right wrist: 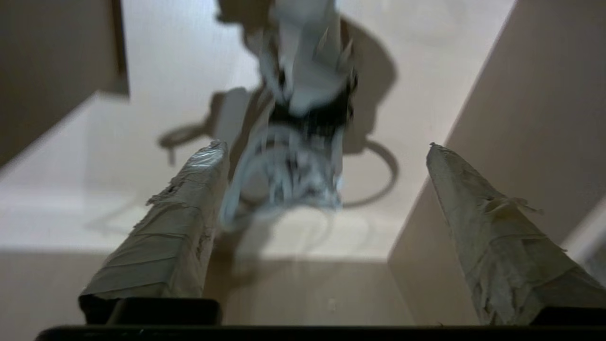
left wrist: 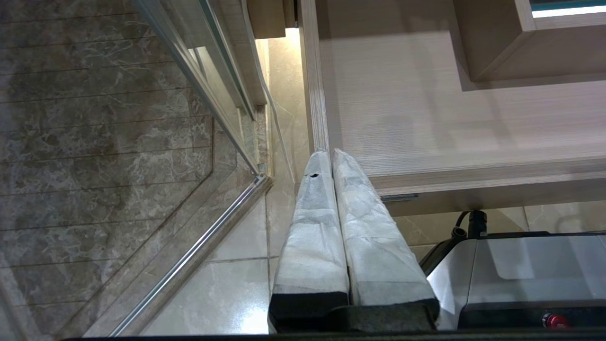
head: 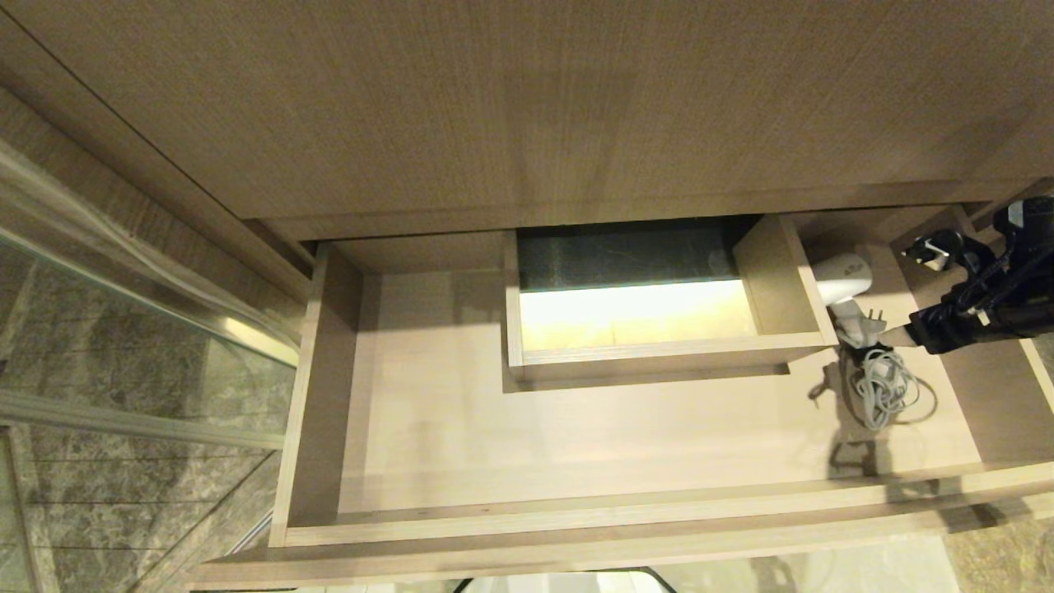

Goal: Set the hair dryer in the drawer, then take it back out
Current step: Take the hairdryer out

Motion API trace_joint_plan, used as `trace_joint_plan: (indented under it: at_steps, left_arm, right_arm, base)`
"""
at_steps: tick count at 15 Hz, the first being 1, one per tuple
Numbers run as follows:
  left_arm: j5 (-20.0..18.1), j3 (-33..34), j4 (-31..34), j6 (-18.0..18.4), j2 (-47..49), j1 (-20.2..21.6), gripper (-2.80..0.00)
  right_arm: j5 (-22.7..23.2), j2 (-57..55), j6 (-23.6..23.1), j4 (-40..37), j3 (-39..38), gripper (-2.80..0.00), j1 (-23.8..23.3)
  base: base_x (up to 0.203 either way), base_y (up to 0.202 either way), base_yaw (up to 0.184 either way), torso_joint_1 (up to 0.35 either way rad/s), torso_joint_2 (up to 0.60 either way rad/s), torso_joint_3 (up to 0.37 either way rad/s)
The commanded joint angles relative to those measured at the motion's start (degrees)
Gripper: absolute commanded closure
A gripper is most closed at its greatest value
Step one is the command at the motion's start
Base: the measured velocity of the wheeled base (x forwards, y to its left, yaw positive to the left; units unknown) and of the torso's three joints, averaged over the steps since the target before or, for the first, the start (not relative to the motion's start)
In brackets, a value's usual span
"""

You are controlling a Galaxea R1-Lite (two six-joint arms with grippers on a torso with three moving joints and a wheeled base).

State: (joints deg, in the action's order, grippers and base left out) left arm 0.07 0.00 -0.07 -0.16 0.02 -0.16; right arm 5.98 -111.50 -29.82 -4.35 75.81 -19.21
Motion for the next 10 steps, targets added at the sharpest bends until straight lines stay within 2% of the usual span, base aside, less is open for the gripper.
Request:
trace_joint_plan:
  at_steps: [1, 6, 10]
  left_arm:
    - [0.0, 0.0, 0.0, 0.0, 0.0, 0.0, 0.00]
    - [0.0, 0.0, 0.0, 0.0, 0.0, 0.0, 0.00]
    - [0.0, 0.1, 0.0, 0.0, 0.0, 0.0, 0.00]
  right_arm:
    - [1.5, -5.7, 0.4, 0.0, 4.2, -2.80, 0.0]
    - [3.6, -12.4, 0.8, 0.1, 9.1, -2.80, 0.5]
    - [7.1, -16.3, 1.0, 0.2, 12.7, -2.80, 0.6]
  base:
    - [0.000, 0.000, 0.000, 0.000, 0.00, 0.000]
    - [0.000, 0.000, 0.000, 0.000, 0.00, 0.000]
    - [0.000, 0.000, 0.000, 0.000, 0.00, 0.000]
